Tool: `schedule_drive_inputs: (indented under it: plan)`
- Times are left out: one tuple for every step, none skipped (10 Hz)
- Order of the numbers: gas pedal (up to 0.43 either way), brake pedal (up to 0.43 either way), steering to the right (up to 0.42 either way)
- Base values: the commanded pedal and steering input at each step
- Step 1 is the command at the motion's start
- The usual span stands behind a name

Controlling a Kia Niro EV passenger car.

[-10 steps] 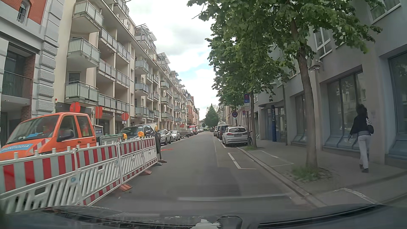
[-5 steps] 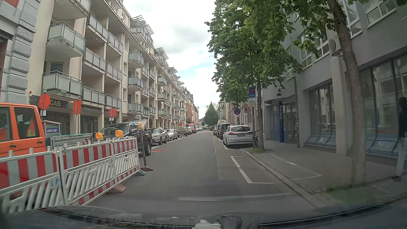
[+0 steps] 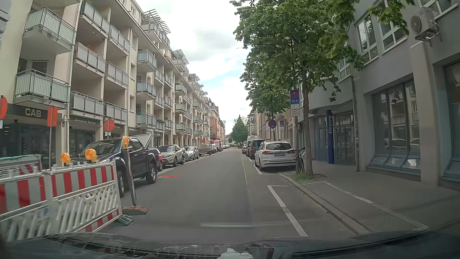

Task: Follow the waypoints while adhering to traffic rules and regulations

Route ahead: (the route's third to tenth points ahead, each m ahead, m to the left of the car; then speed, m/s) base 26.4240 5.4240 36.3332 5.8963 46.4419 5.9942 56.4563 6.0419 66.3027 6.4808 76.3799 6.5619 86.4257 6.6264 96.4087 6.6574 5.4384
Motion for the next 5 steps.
schedule_drive_inputs:
  plan:
    - [0.110, 0.000, -0.030]
    - [0.110, 0.000, -0.040]
    - [0.110, 0.000, -0.046]
    - [0.110, 0.000, -0.056]
    - [0.110, 0.000, -0.061]
